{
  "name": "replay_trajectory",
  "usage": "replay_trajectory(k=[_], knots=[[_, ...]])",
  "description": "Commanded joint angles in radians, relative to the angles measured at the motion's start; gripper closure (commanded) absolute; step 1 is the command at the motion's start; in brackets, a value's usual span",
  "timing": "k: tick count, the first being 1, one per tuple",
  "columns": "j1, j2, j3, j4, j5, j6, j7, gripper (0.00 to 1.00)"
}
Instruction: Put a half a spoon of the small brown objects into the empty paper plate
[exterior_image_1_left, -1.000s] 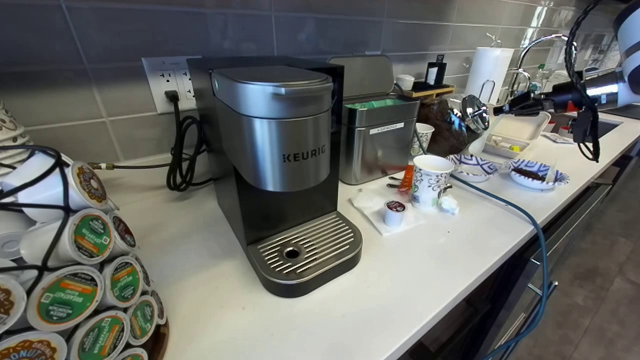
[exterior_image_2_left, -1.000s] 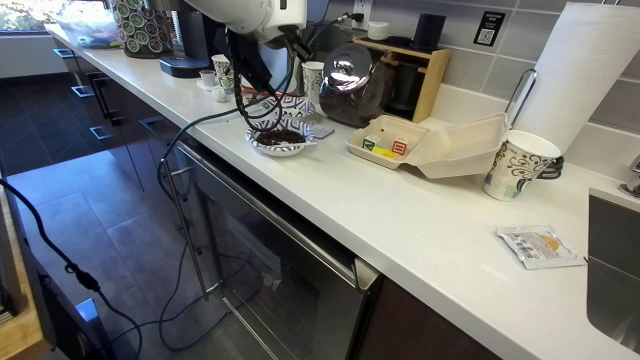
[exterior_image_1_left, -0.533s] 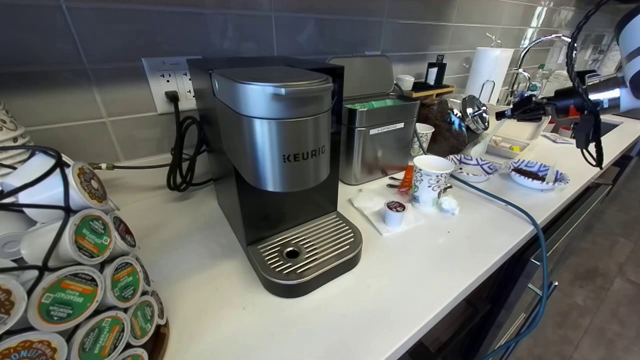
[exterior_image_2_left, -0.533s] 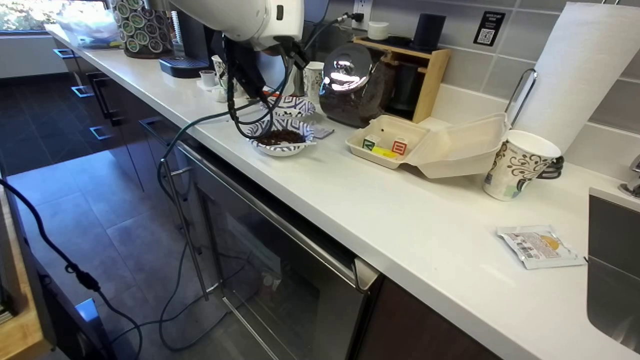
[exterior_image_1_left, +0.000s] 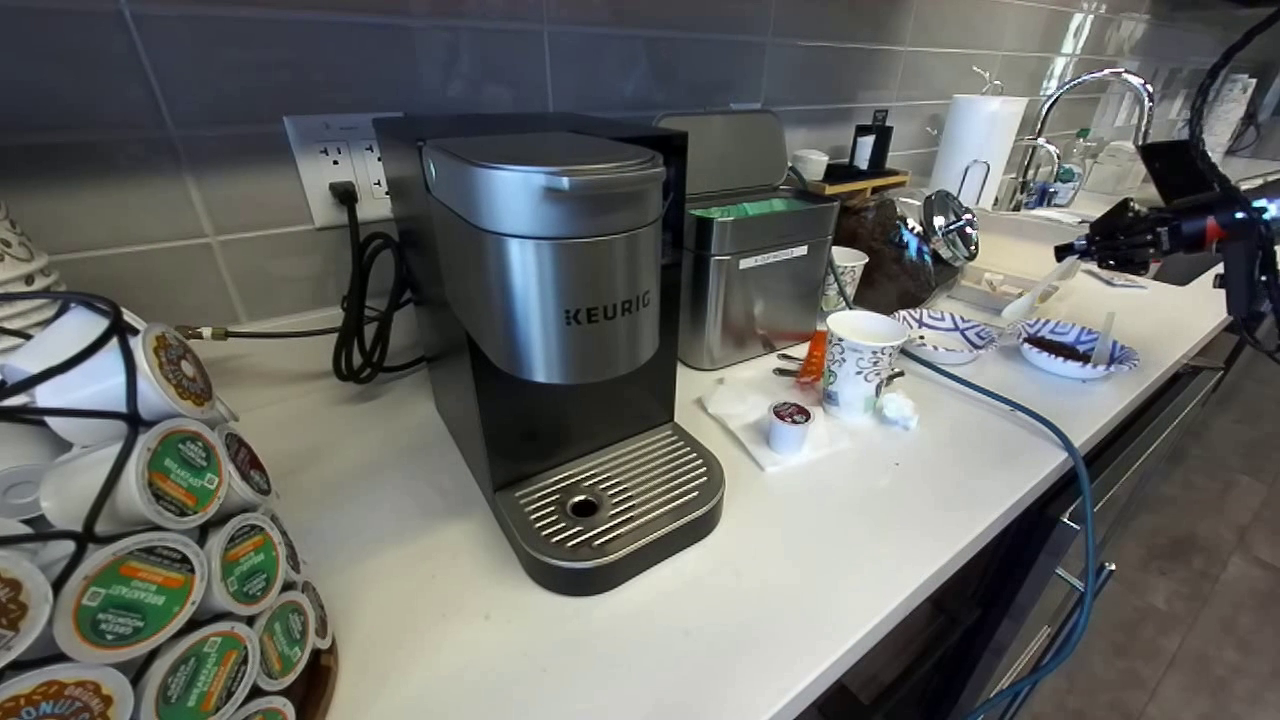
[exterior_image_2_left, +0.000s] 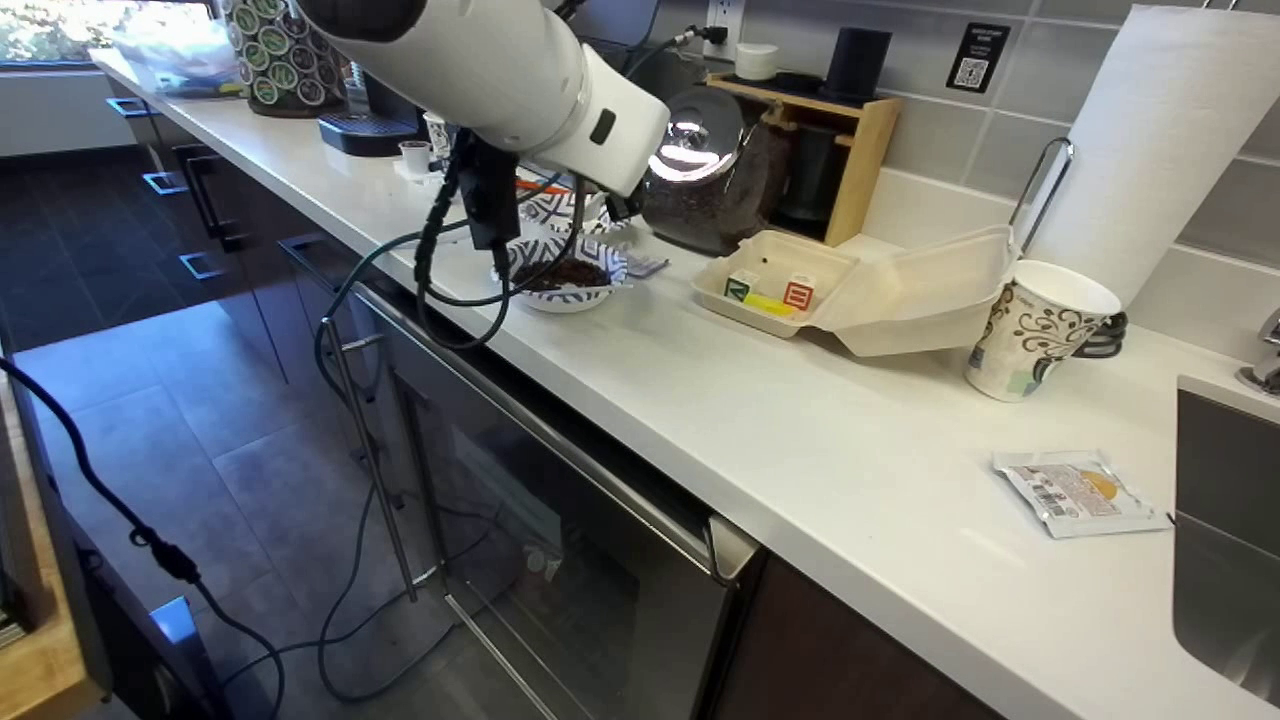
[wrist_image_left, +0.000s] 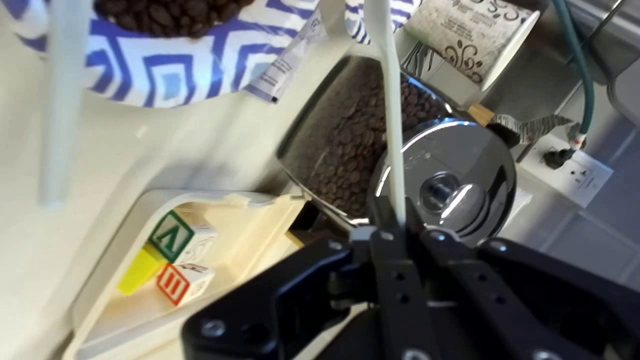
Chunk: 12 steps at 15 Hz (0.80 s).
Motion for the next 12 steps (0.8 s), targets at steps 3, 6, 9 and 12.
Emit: replay_trajectory(k=[3, 6, 9, 12], knots=[[-0.046, 0.102, -0.014, 0.088, -0.066, -0.092, 0.270, 0.99], [-0.089, 0.212, -0.036, 0.234, -0.177, -0.160, 0.409, 0.99], [-0.133, 0.287, -0.037, 0.356, -0.256, -0.199, 0.518, 0.99], [-0.198, 0.355, -0.025, 0.472, -0.329, -0.295, 0.605, 0.99]])
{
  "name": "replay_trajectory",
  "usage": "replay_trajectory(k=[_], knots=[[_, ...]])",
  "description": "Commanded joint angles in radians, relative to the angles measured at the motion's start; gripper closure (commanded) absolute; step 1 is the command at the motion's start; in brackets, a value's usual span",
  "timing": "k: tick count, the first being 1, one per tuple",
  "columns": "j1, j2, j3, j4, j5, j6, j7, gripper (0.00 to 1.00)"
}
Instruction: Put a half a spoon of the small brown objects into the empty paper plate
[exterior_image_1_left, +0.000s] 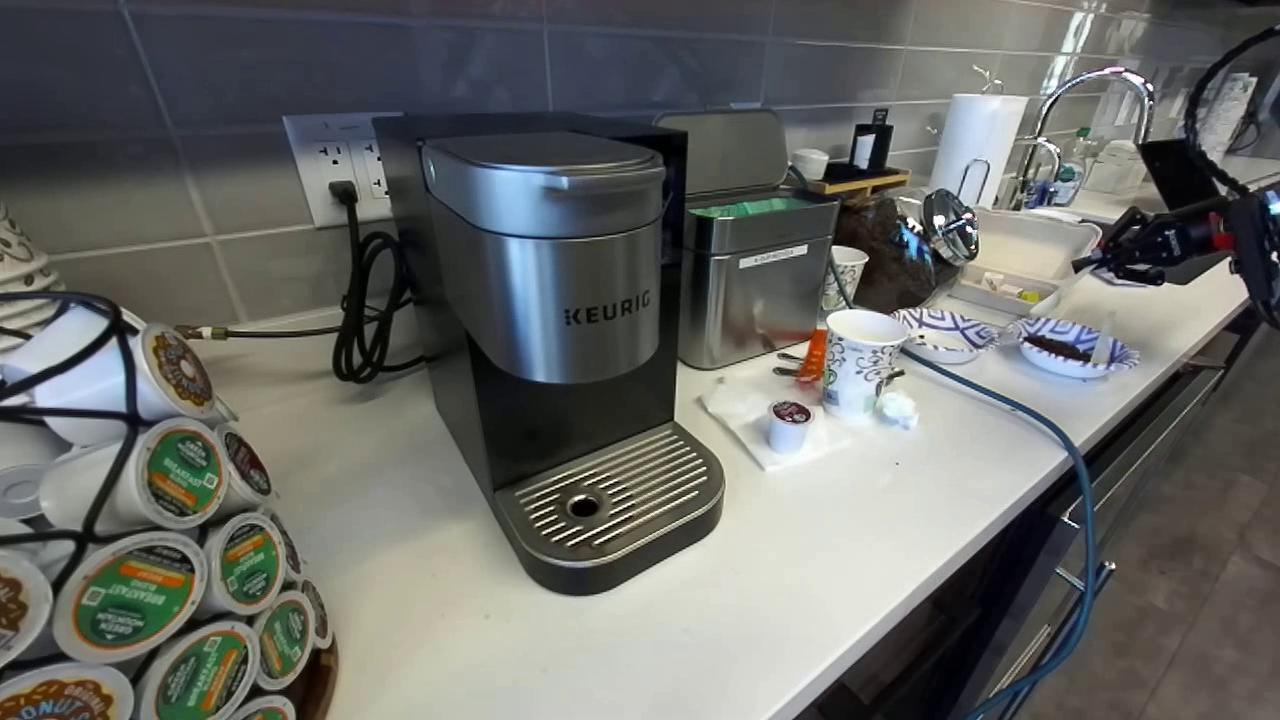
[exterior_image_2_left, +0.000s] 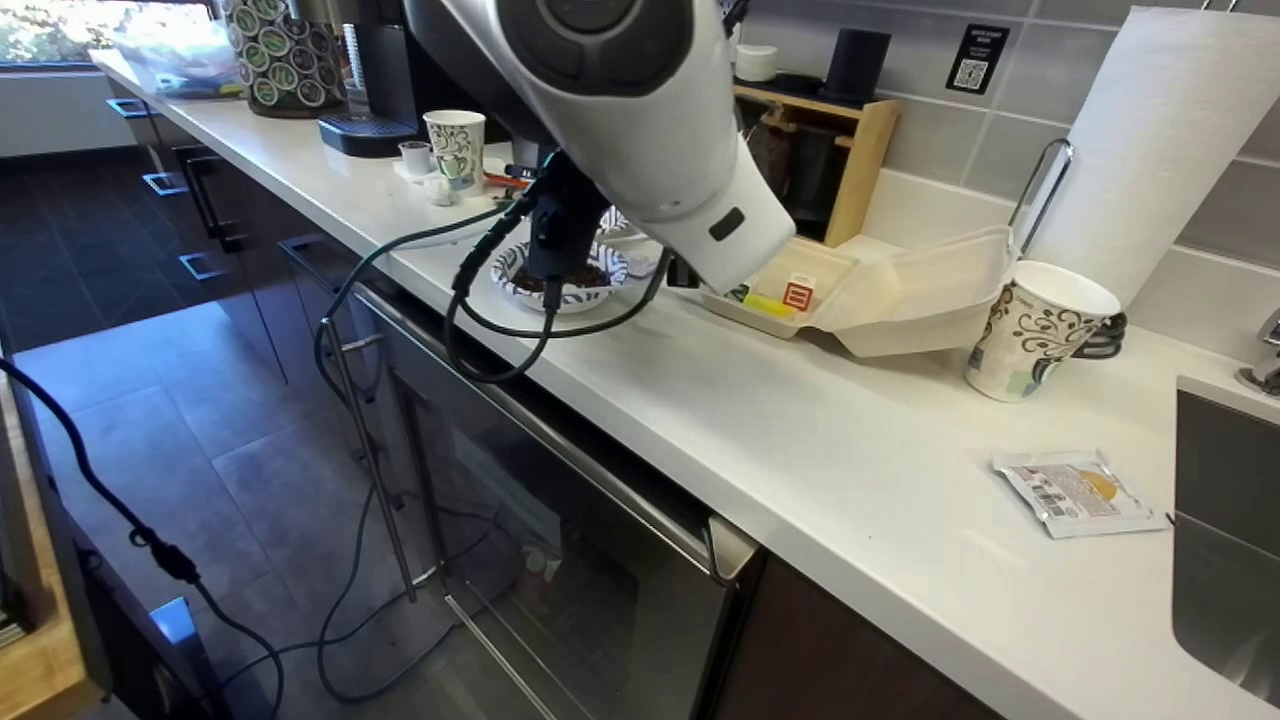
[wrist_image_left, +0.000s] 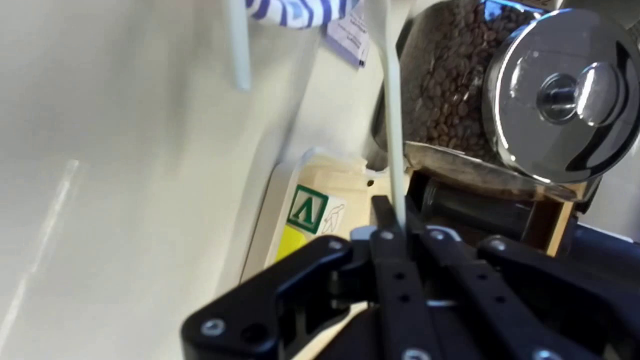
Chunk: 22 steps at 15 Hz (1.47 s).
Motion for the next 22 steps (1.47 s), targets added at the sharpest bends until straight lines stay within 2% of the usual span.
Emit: replay_trajectory(k=[1, 5, 7, 12, 22], knots=[[-0.071, 0.111, 0.015, 0.169, -0.103, -0.127, 0.114, 0.99], [-0.151, 0.171, 0.063, 0.280, -0.175, -0.368, 0.142, 0.99], [-0.170, 0.187, 0.080, 0.316, -0.205, -0.442, 0.144, 0.99], [-0.188, 0.229, 0.107, 0.393, -0.266, -0.431, 0.073, 0.99], [-0.179, 0.197, 0.127, 0.361, -0.283, -0.346, -0.062, 0.99]])
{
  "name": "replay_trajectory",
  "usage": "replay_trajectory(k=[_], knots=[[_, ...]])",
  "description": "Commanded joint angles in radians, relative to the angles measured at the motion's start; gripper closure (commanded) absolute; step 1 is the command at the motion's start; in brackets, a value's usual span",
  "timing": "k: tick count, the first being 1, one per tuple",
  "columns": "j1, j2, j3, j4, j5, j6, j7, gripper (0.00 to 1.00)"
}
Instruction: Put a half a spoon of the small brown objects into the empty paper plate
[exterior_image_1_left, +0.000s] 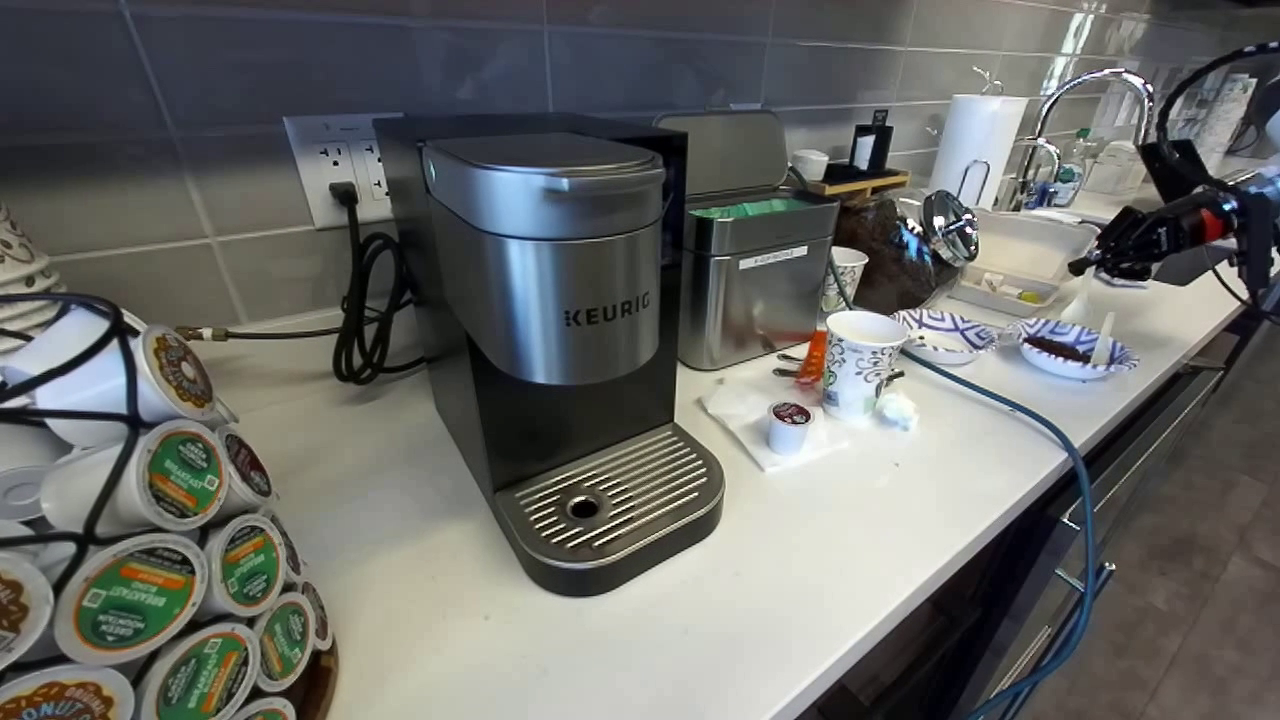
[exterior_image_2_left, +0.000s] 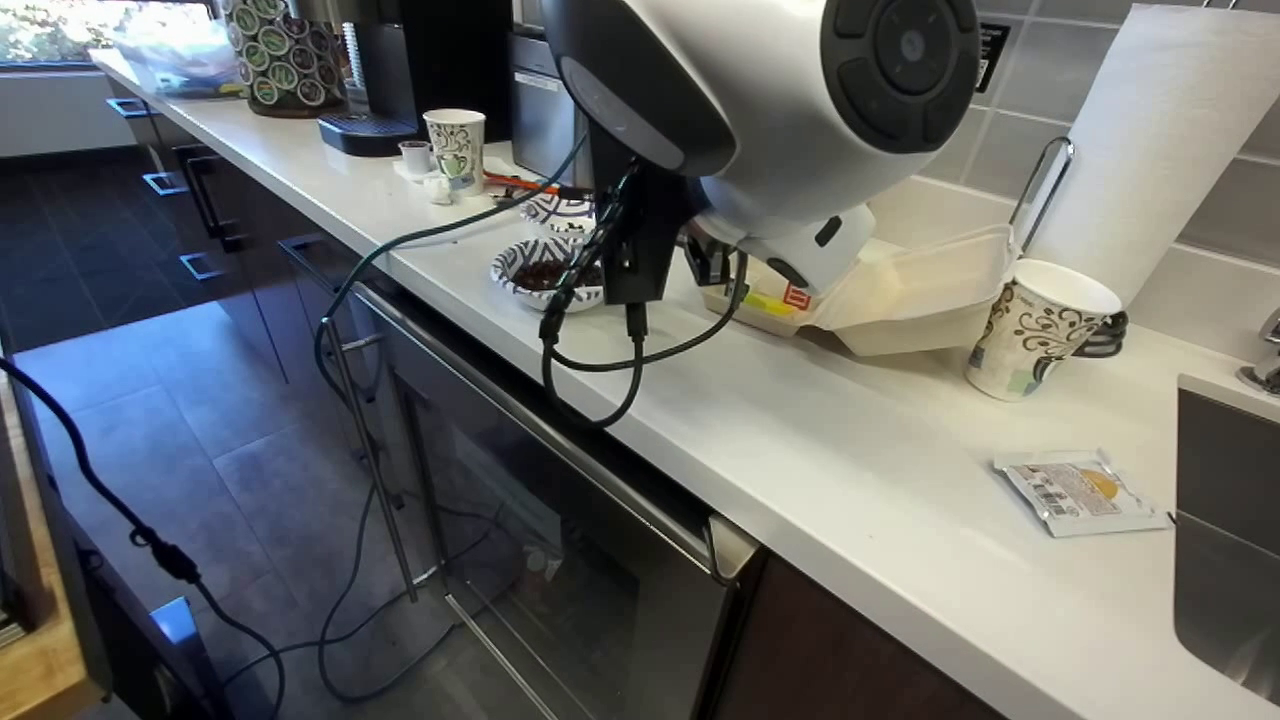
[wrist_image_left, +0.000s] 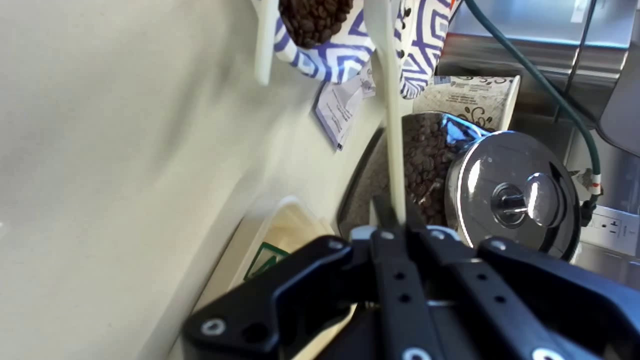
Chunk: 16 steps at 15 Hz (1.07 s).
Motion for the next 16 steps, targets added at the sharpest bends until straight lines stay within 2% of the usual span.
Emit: replay_trajectory(k=[1, 11, 16], knots=[[0.013, -0.029, 0.020, -0.046, -0.044, 0.059, -0.063, 0.99], [0.046, -0.076, 0.034, -0.119, -0.114, 0.085, -0.178, 0.99], [0.070, -0.135, 0.042, -0.215, -0.146, 0.090, -0.238, 0.99]])
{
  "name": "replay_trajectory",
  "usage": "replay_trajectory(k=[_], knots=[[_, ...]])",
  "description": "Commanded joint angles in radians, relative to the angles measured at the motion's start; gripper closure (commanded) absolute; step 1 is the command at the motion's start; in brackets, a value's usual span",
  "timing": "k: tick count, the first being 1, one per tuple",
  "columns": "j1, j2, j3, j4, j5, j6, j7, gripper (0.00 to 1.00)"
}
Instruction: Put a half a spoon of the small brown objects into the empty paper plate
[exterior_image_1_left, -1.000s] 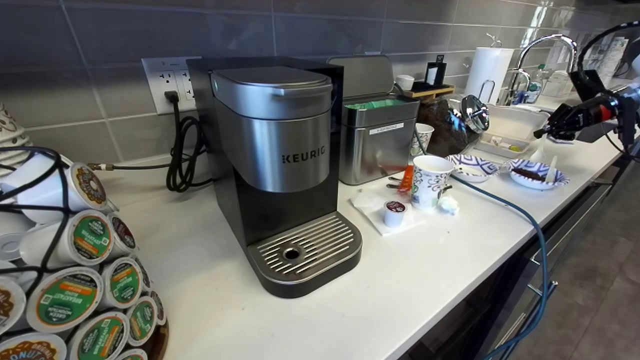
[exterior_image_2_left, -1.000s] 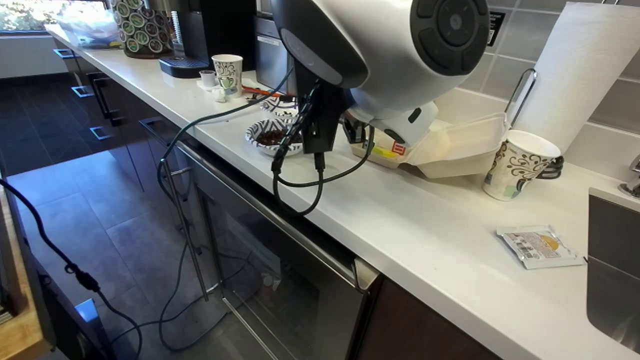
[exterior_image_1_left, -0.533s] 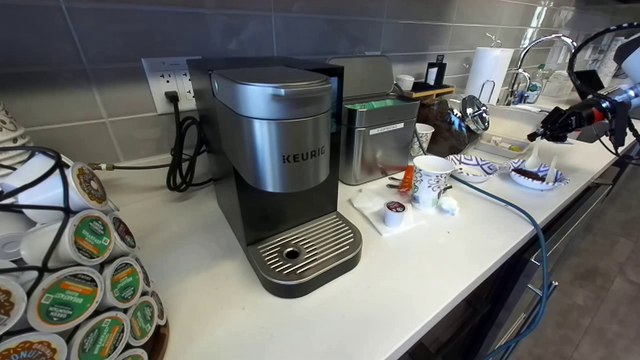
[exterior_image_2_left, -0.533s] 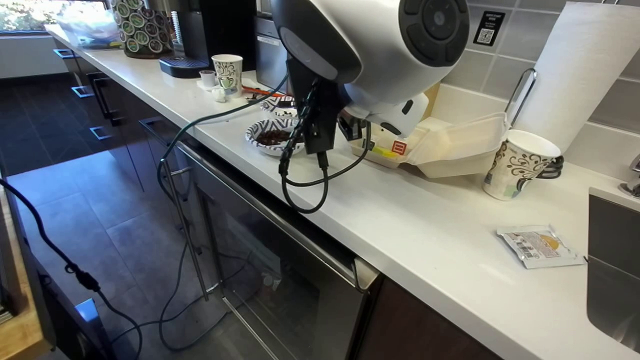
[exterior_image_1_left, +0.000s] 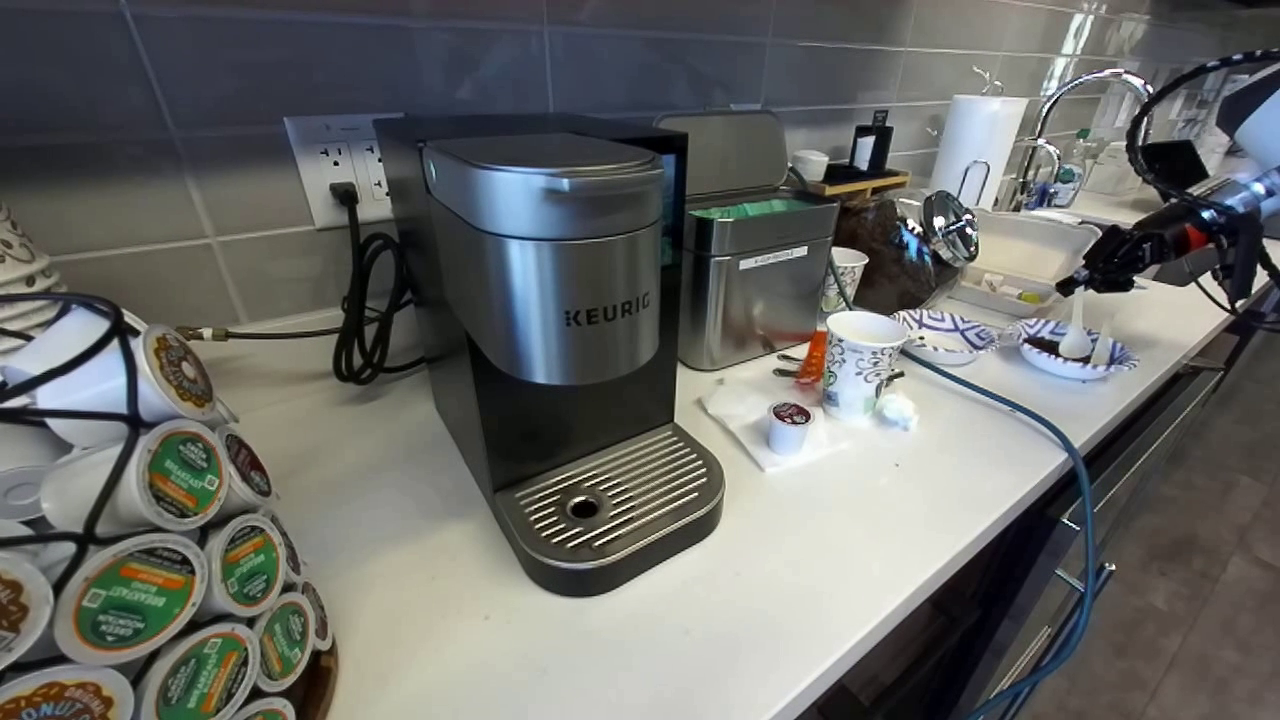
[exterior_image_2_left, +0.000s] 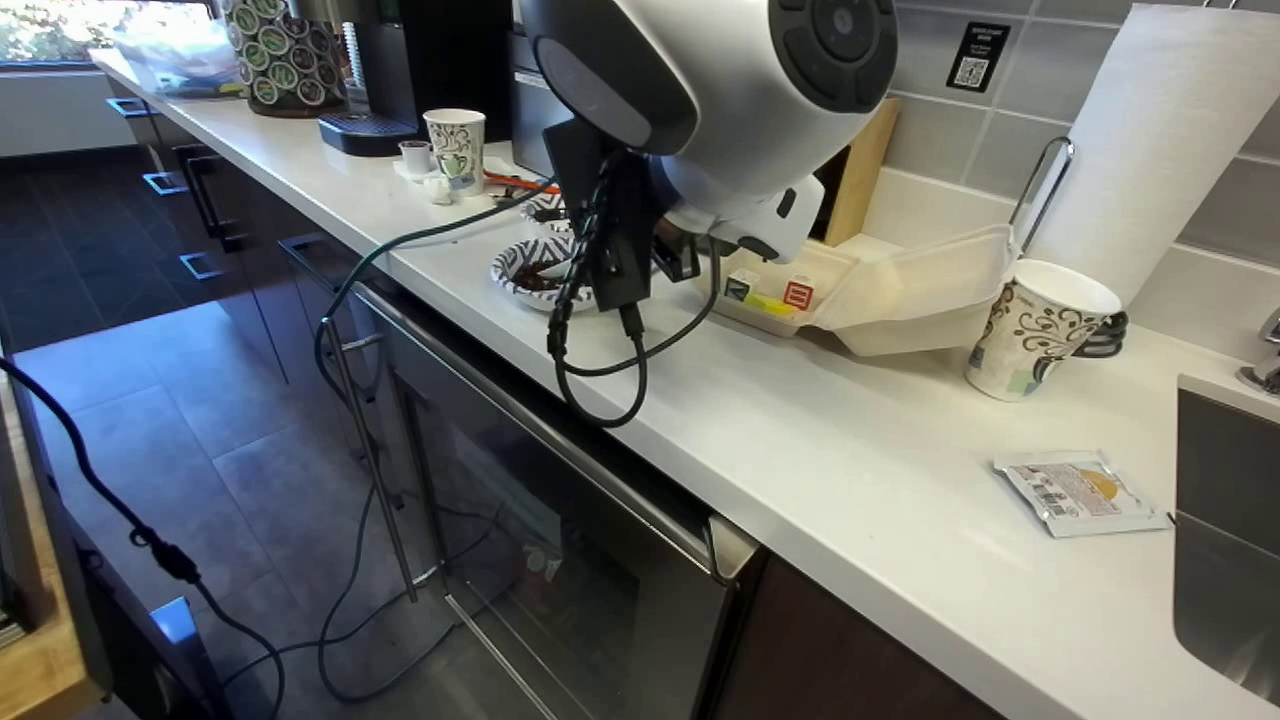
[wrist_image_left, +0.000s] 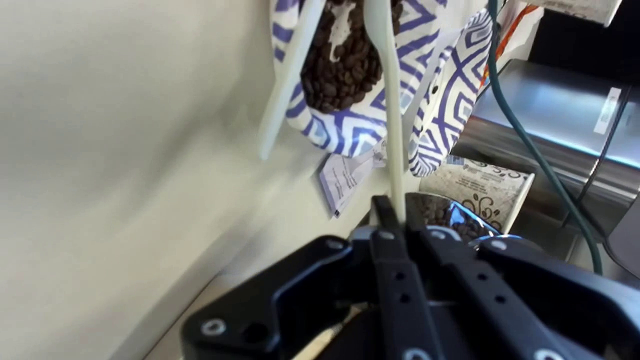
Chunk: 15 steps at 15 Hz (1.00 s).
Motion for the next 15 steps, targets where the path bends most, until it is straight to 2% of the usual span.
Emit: replay_trajectory(k=[1, 2, 3, 4, 5, 8, 13, 15], knots=[[0.026, -0.081, 0.008, -0.124, -0.030, 0.030, -0.055, 0.99], [0.032, -0.091, 0.008, -0.141, -0.025, 0.029, -0.062, 0.98], [0.040, -0.100, 0.007, -0.159, -0.023, 0.033, -0.068, 0.71], [0.046, -0.107, 0.007, -0.171, -0.020, 0.035, -0.071, 0.69], [0.052, -0.115, 0.004, -0.181, -0.018, 0.031, -0.069, 0.64], [0.063, -0.132, -0.010, -0.197, 0.003, 0.084, -0.064, 0.39], [0.070, -0.196, -0.021, -0.248, 0.085, 0.359, -0.078, 0.01], [0.076, -0.208, -0.021, -0.253, 0.105, 0.456, -0.065, 0.00]])
